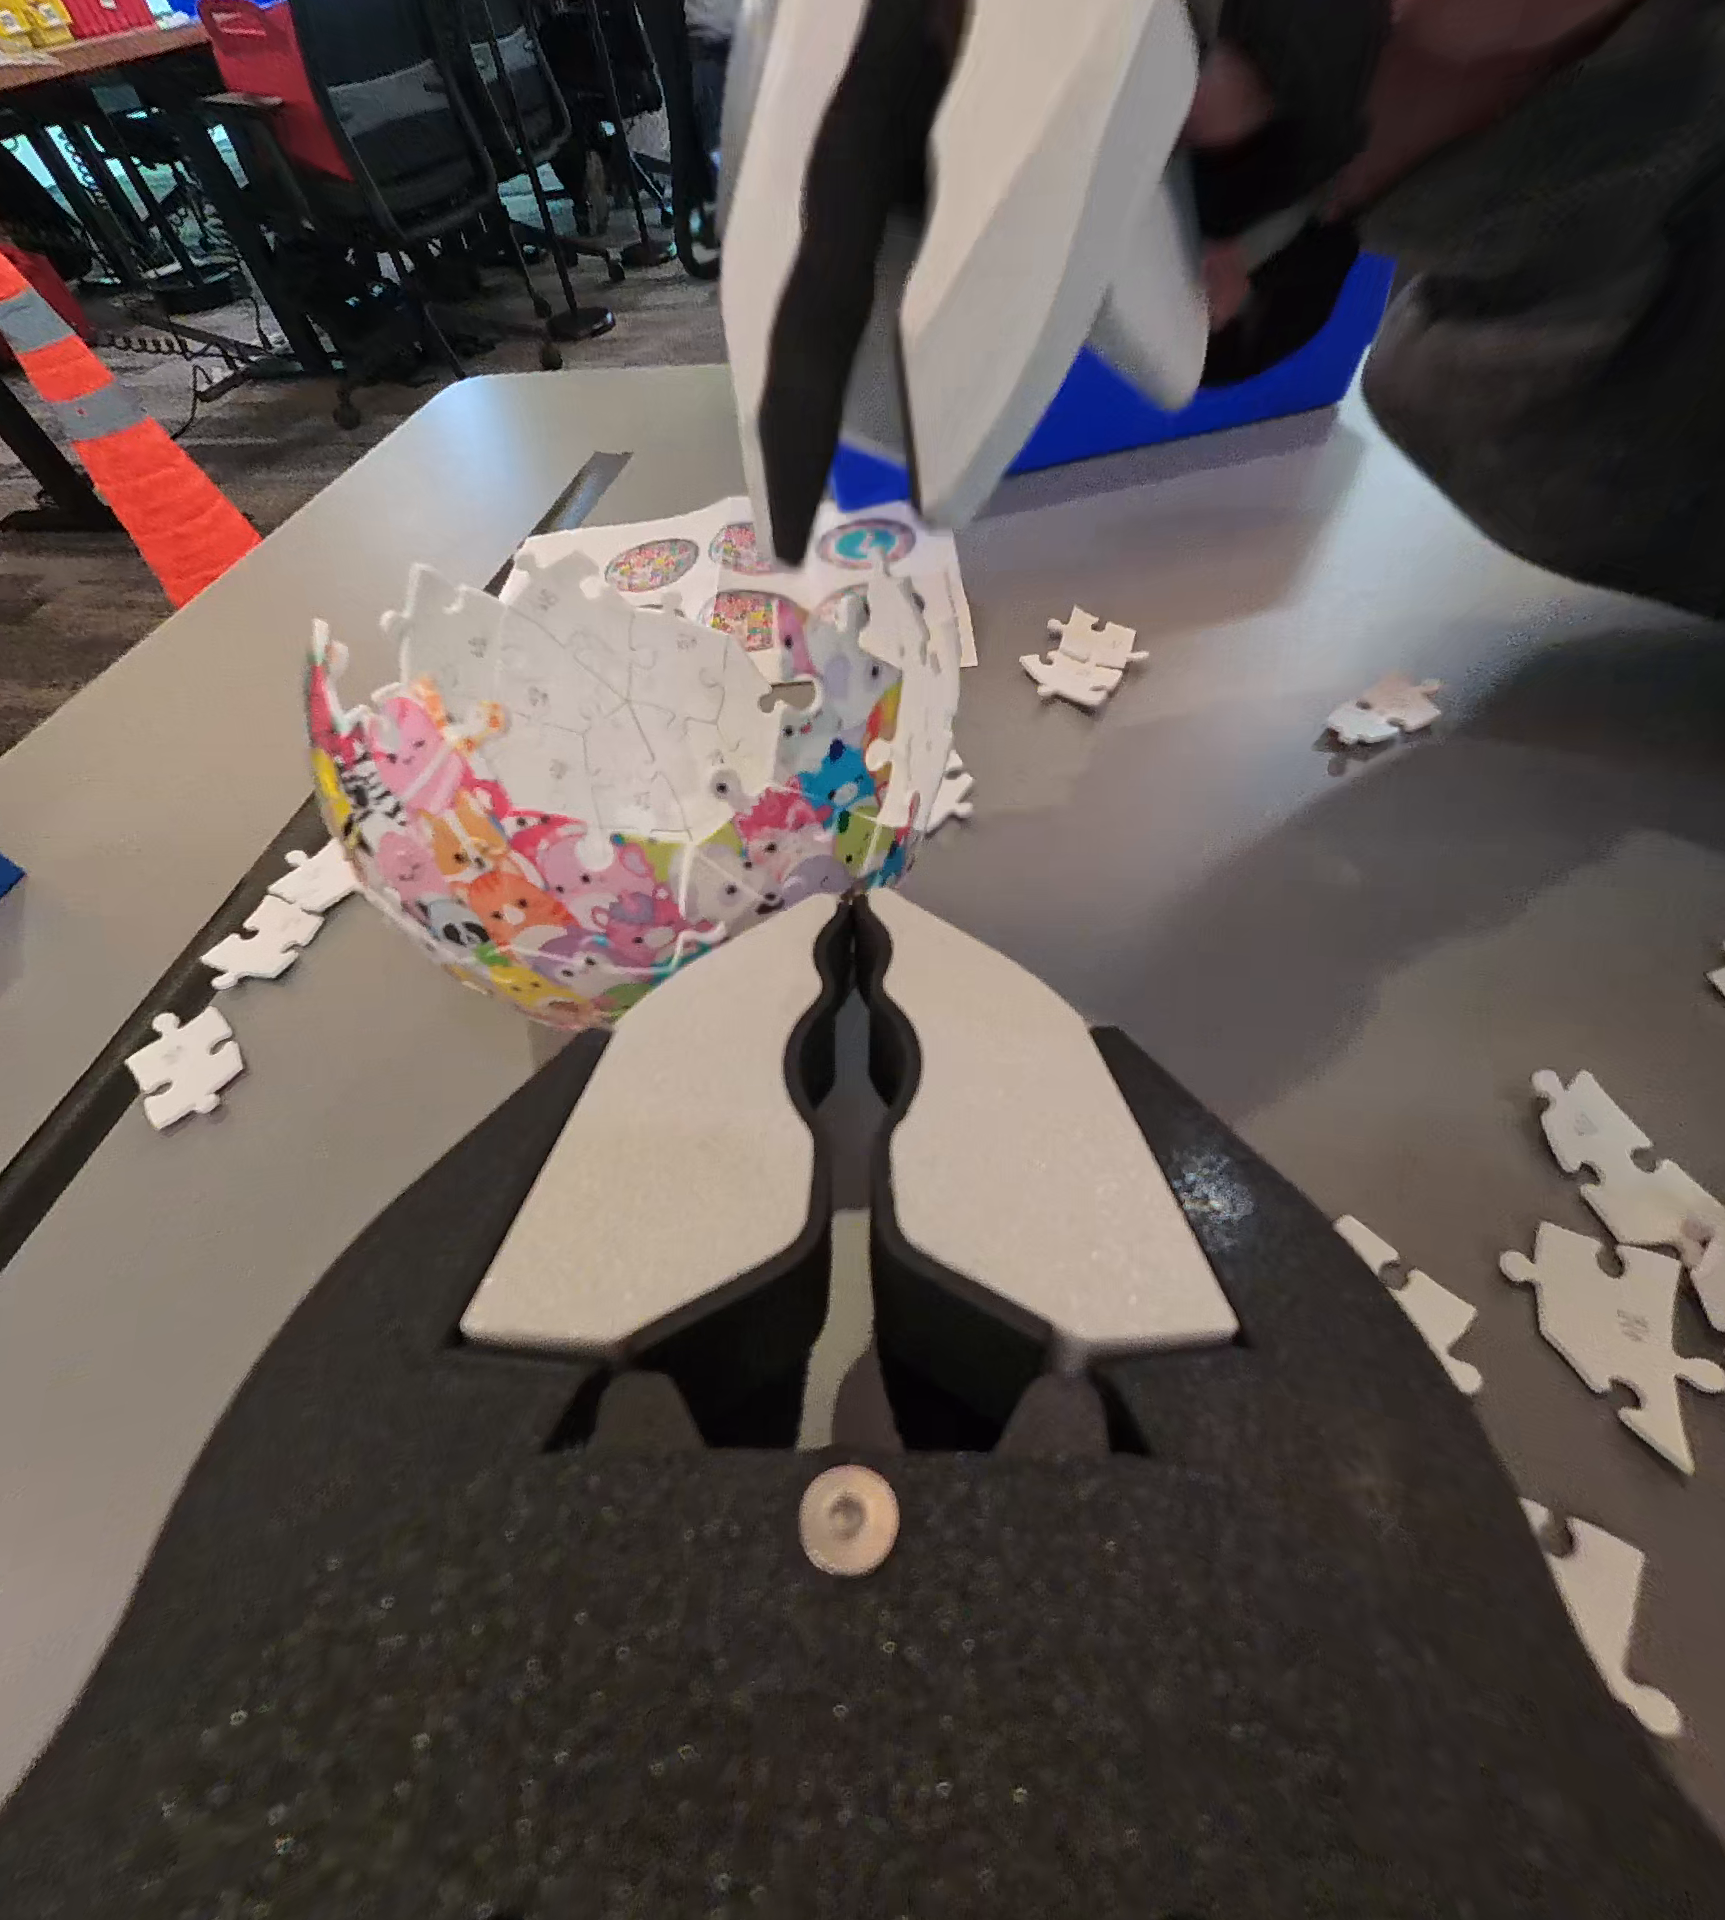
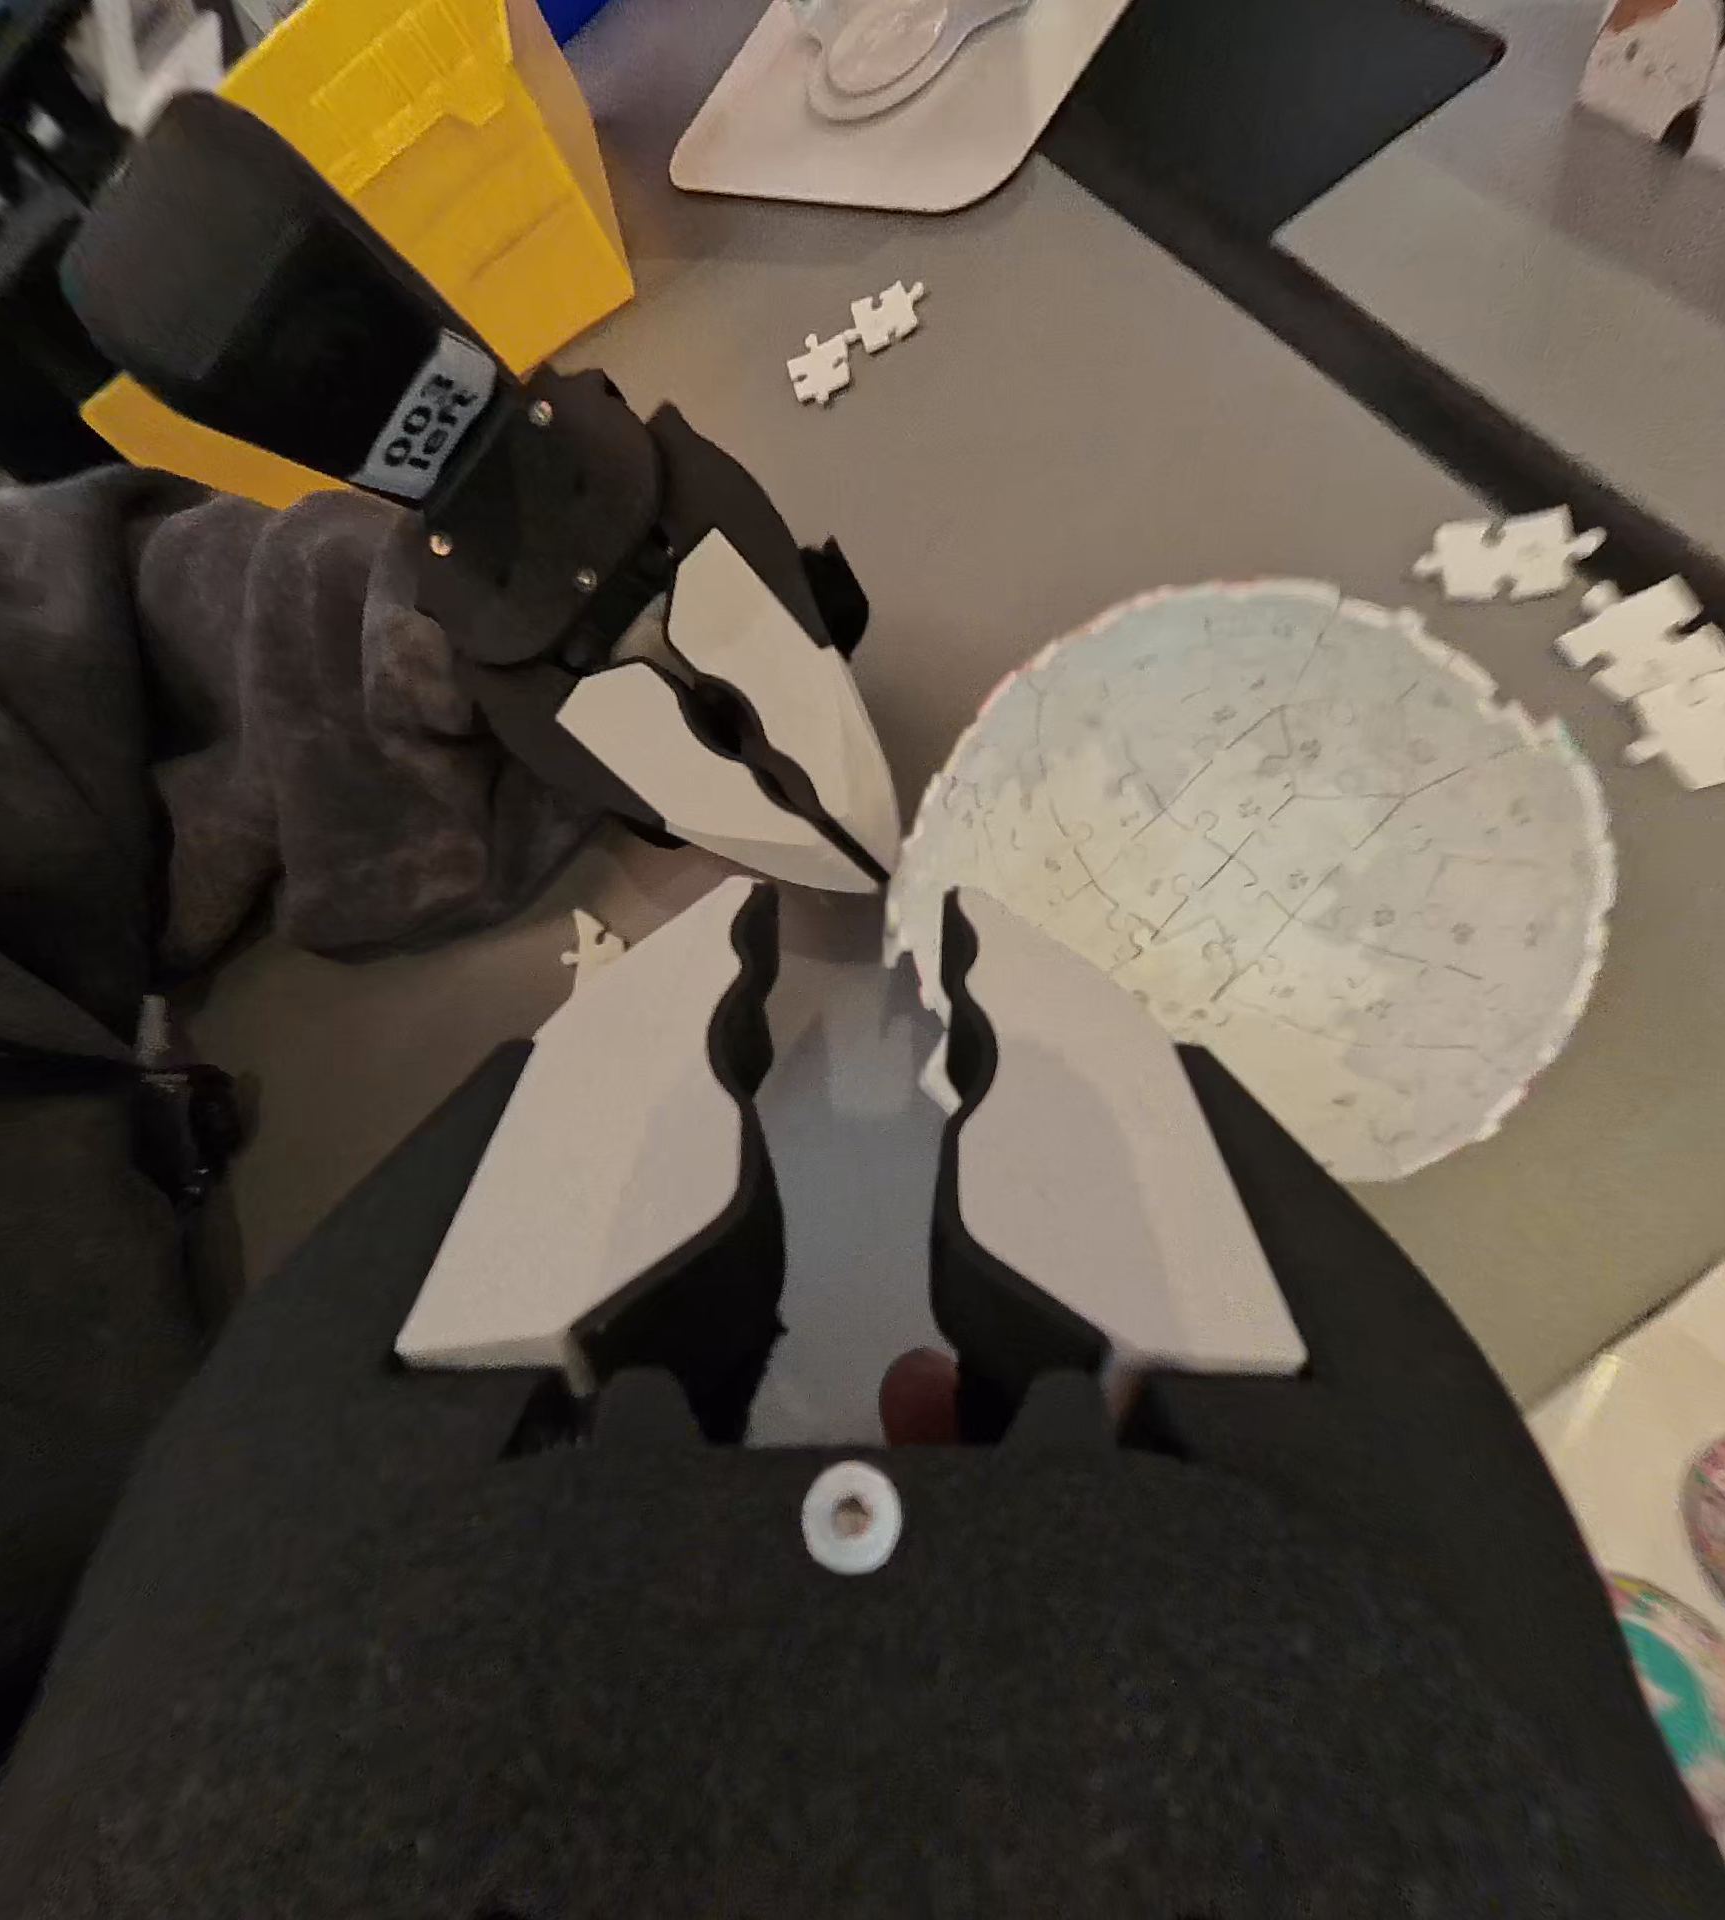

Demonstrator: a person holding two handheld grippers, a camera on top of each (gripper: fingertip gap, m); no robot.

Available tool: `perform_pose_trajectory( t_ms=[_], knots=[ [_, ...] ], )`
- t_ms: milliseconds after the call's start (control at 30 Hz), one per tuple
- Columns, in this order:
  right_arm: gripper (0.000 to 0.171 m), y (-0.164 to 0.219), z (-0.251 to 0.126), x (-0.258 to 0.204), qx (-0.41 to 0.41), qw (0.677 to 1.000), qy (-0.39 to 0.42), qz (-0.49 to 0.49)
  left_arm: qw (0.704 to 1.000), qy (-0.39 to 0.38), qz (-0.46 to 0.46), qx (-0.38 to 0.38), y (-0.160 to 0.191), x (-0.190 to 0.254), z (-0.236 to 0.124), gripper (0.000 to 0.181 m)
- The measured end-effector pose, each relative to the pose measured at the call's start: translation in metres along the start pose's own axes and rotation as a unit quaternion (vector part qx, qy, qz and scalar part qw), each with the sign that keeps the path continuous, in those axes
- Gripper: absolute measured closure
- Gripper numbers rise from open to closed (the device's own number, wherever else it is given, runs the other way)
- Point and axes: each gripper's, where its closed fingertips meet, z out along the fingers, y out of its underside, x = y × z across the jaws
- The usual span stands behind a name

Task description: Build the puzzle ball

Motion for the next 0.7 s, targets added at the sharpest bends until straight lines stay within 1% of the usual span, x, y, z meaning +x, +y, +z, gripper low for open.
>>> perform_pose_trajectory(
  t_ms=[67,100,167,233,267,300,333,433,533,600,700],
  knots=[
    [0.142,-0.011,-0.008,-0.005,-0.01,0.998,0.043,-0.053,1.0,0.0,-0.004,0.004,0.0,0.0,-0.006,0.181],
    [0.14,-0.014,-0.009,-0.006,-0.031,0.994,0.065,-0.08,1.0,0.0,-0.006,0.007,0.001,-0.001,-0.01,0.181],
    [0.133,-0.013,-0.006,-0.004,-0.114,0.981,0.111,-0.108,1.0,0.001,-0.012,0.009,0.003,-0.003,-0.018,0.181],
    [0.133,-0.013,-0.004,0.003,-0.197,0.96,0.151,-0.129,1.0,0.001,-0.016,0.005,0.007,-0.009,-0.024,0.181],
    [0.138,-0.017,-0.001,0.003,-0.223,0.953,0.152,-0.141,1.0,0.0,-0.014,0.002,0.01,-0.013,-0.028,0.181],
    [0.148,-0.019,0.004,0.002,-0.25,0.947,0.139,-0.147,1.0,-0.001,-0.013,-0.002,0.013,-0.016,-0.031,0.181],
    [0.149,-0.018,0.008,0.002,-0.281,0.94,0.128,-0.145,1.0,-0.002,-0.014,-0.004,0.016,-0.02,-0.034,0.181],
    [0.145,-0.014,0.021,0.007,-0.356,0.922,0.099,-0.113,1.0,-0.002,-0.02,-0.005,0.021,-0.03,-0.043,0.181],
    [0.141,-0.005,0.033,0.005,-0.4,0.913,0.062,-0.052,1.0,0.006,-0.03,-0.003,0.023,-0.035,-0.047,0.181],
    [0.141,-0.001,0.036,0.005,-0.419,0.906,0.058,-0.023,0.999,0.011,-0.033,-0.002,0.023,-0.036,-0.048,0.181],
    [0.144,-0.002,0.037,0.012,-0.435,0.897,0.078,-0.007,0.999,0.02,-0.032,-0.006,0.024,-0.033,-0.046,0.181]
  ],
)
